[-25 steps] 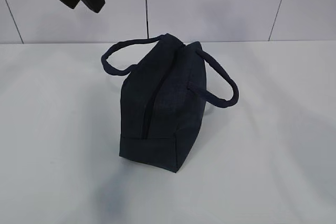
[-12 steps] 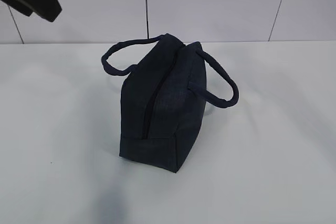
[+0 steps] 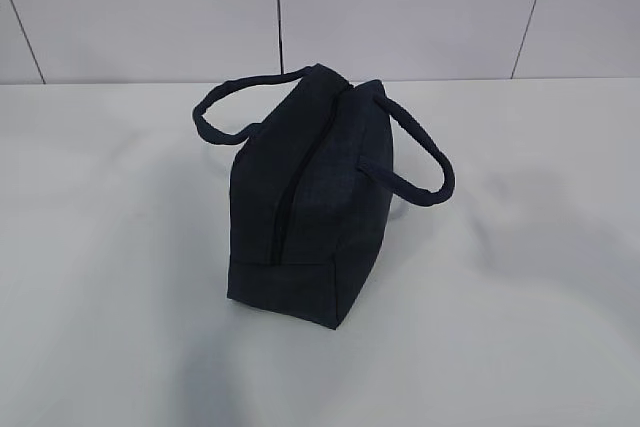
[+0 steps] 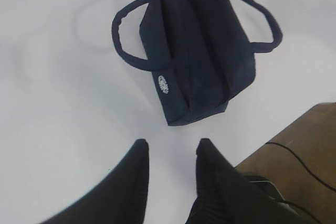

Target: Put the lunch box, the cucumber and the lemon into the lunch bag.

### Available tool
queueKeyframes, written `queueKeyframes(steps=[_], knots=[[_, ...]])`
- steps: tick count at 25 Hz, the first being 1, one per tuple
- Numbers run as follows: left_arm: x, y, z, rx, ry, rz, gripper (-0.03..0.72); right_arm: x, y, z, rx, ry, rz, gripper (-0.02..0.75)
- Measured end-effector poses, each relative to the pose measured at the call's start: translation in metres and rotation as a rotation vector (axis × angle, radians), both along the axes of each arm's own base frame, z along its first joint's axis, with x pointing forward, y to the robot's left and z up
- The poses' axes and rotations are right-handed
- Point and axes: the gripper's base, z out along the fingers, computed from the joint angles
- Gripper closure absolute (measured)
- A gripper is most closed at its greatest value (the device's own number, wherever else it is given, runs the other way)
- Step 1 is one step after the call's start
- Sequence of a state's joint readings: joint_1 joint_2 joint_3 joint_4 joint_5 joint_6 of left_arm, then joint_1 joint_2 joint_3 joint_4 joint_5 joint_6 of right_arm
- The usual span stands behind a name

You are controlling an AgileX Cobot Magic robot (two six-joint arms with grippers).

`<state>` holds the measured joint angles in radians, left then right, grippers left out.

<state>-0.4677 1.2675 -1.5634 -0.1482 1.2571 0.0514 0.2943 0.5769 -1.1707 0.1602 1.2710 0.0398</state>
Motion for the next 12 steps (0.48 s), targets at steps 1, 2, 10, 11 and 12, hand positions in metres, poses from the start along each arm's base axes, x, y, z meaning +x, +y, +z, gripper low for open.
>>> queueKeyframes(steps=[1,2,10,11,12], knots=[[-0.006,0.002,0.004,-0.018,-0.012,-0.007,0.469,-0.006,-0.002,-0.004,-0.003,-0.008,0.002,0.223],[-0.012,0.003,0.007,-0.032,-0.021,-0.018,0.469,-0.009,-0.003,-0.009,-0.011,-0.011,0.007,0.223],[-0.060,0.026,0.003,-0.031,-0.077,-0.070,0.469,-0.032,-0.011,-0.042,-0.093,-0.054,0.049,0.223],[-0.066,0.029,-0.002,-0.025,-0.073,-0.074,0.469,-0.034,-0.012,-0.046,-0.097,-0.055,0.051,0.223],[-0.073,0.033,-0.006,-0.025,-0.073,-0.075,0.469,-0.035,-0.012,-0.052,-0.103,-0.049,0.054,0.223]])
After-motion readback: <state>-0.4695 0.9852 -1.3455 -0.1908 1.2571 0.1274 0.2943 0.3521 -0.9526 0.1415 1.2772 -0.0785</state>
